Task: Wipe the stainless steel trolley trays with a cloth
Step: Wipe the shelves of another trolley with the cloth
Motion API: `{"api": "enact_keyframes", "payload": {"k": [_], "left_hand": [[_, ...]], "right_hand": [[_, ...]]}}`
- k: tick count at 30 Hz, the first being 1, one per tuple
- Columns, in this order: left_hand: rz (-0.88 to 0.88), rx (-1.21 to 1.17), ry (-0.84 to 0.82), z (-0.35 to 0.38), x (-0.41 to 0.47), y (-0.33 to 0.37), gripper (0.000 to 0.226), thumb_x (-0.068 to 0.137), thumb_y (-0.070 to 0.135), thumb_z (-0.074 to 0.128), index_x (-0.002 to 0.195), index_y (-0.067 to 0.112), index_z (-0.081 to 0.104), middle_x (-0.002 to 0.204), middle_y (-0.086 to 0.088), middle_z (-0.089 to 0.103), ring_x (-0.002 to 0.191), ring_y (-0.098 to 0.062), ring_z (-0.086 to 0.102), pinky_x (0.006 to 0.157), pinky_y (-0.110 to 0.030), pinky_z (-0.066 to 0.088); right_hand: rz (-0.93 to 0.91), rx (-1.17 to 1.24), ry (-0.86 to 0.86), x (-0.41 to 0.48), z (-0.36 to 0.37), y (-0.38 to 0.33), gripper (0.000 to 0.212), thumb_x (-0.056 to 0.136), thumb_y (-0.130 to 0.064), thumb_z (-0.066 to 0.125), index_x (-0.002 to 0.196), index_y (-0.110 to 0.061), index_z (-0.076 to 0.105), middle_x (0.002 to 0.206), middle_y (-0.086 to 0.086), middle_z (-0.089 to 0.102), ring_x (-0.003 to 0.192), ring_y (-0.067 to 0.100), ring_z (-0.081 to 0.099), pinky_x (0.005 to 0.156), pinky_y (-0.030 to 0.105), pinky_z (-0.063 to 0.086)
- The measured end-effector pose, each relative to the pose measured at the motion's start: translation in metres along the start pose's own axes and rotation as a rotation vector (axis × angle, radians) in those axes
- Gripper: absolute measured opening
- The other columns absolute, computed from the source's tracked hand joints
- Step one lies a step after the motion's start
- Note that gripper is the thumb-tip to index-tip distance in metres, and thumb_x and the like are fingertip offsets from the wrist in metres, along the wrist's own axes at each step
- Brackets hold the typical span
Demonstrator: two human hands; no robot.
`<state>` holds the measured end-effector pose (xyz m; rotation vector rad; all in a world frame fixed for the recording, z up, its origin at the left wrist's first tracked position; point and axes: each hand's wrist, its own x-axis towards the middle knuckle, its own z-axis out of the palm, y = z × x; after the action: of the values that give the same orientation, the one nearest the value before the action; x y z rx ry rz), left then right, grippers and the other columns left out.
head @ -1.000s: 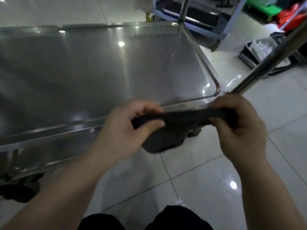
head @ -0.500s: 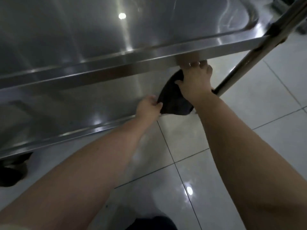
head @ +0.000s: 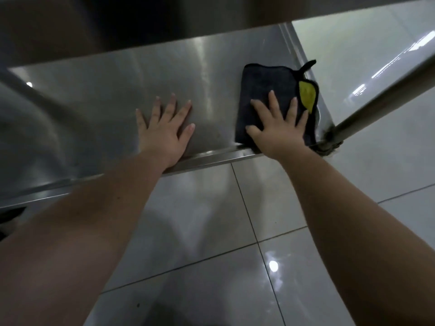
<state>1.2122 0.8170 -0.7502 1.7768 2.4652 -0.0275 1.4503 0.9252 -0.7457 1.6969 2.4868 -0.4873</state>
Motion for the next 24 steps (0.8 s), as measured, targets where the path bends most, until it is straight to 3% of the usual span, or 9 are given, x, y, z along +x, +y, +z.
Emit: {"api": "enact_keyframes", "payload": {"k": [5, 8, 10, 12, 16, 18, 21, 24], "left_hand": [[-0.013, -0.003, 0.013, 0.001, -0.001, -0.001, 0.057, 0.096, 0.060, 0.017, 0.151, 0.047, 0.008, 0.164, 0.008, 0.003, 0.150, -0.025, 0.000, 0.114, -0.064, -0.003], [-0.013, -0.018, 0.010, 0.002, -0.001, -0.001, 0.055, 0.099, 0.055, 0.018, 0.152, 0.046, 0.007, 0.163, 0.009, 0.002, 0.150, -0.023, -0.002, 0.114, -0.063, -0.004], [-0.016, -0.016, 0.018, 0.002, -0.001, -0.003, 0.054, 0.101, 0.049, 0.018, 0.153, 0.041, 0.006, 0.163, 0.010, 0.001, 0.150, -0.022, -0.002, 0.114, -0.063, -0.004], [-0.019, -0.009, 0.018, 0.003, -0.001, -0.005, 0.056, 0.101, 0.041, 0.016, 0.155, 0.033, 0.005, 0.164, 0.008, 0.001, 0.150, -0.021, -0.002, 0.116, -0.062, -0.002], [-0.014, -0.040, 0.030, 0.003, -0.002, -0.005, 0.054, 0.102, 0.039, 0.017, 0.154, 0.036, 0.006, 0.164, 0.008, 0.003, 0.150, -0.021, -0.001, 0.116, -0.060, -0.004], [-0.020, -0.056, 0.040, 0.004, -0.001, -0.003, 0.052, 0.102, 0.039, 0.021, 0.153, 0.040, 0.009, 0.163, 0.009, 0.006, 0.150, -0.022, 0.001, 0.115, -0.059, -0.005], [-0.023, -0.057, 0.054, 0.005, 0.000, -0.002, 0.052, 0.102, 0.039, 0.022, 0.153, 0.041, 0.010, 0.163, 0.010, 0.007, 0.150, -0.022, 0.002, 0.115, -0.060, -0.004], [-0.028, -0.056, 0.057, 0.005, 0.000, -0.001, 0.052, 0.102, 0.038, 0.022, 0.153, 0.041, 0.010, 0.163, 0.010, 0.005, 0.150, -0.020, 0.002, 0.115, -0.059, -0.005]], "right_hand": [[0.145, 0.171, 0.098, 0.038, -0.020, 0.019, 0.042, 0.096, -0.057, 0.030, 0.137, -0.050, 0.034, 0.163, -0.013, 0.000, 0.147, 0.036, -0.016, 0.111, 0.061, -0.019], [0.187, 0.026, 0.154, 0.042, -0.005, -0.032, 0.053, 0.096, -0.061, 0.019, 0.147, -0.054, 0.007, 0.163, -0.011, -0.004, 0.145, 0.045, -0.015, 0.106, 0.070, -0.016], [0.044, -0.012, 0.147, 0.027, 0.013, -0.081, 0.057, 0.096, -0.060, 0.016, 0.148, -0.051, -0.006, 0.163, -0.011, -0.007, 0.143, 0.048, -0.016, 0.103, 0.072, -0.017], [-0.157, -0.045, 0.135, 0.005, 0.032, -0.119, 0.056, 0.097, -0.059, 0.015, 0.150, -0.050, -0.003, 0.163, -0.012, -0.005, 0.144, 0.047, -0.017, 0.103, 0.070, -0.019], [-0.294, -0.095, 0.122, 0.007, 0.025, -0.089, 0.054, 0.097, -0.062, 0.015, 0.149, -0.053, 0.005, 0.163, -0.016, 0.001, 0.147, 0.039, -0.012, 0.111, 0.065, -0.012], [-0.199, -0.120, 0.149, 0.031, 0.006, -0.036, 0.053, 0.097, -0.062, 0.019, 0.148, -0.056, 0.006, 0.162, -0.018, 0.001, 0.148, 0.036, -0.009, 0.114, 0.062, -0.008], [0.110, -0.111, 0.136, 0.052, -0.020, 0.031, 0.055, 0.097, -0.060, 0.017, 0.149, -0.053, 0.005, 0.163, -0.014, -0.001, 0.147, 0.038, -0.011, 0.114, 0.062, -0.009], [0.264, -0.078, 0.126, 0.054, -0.017, 0.013, 0.056, 0.096, -0.058, 0.015, 0.150, -0.050, 0.005, 0.163, -0.010, -0.004, 0.146, 0.043, -0.014, 0.111, 0.066, -0.013]]}}
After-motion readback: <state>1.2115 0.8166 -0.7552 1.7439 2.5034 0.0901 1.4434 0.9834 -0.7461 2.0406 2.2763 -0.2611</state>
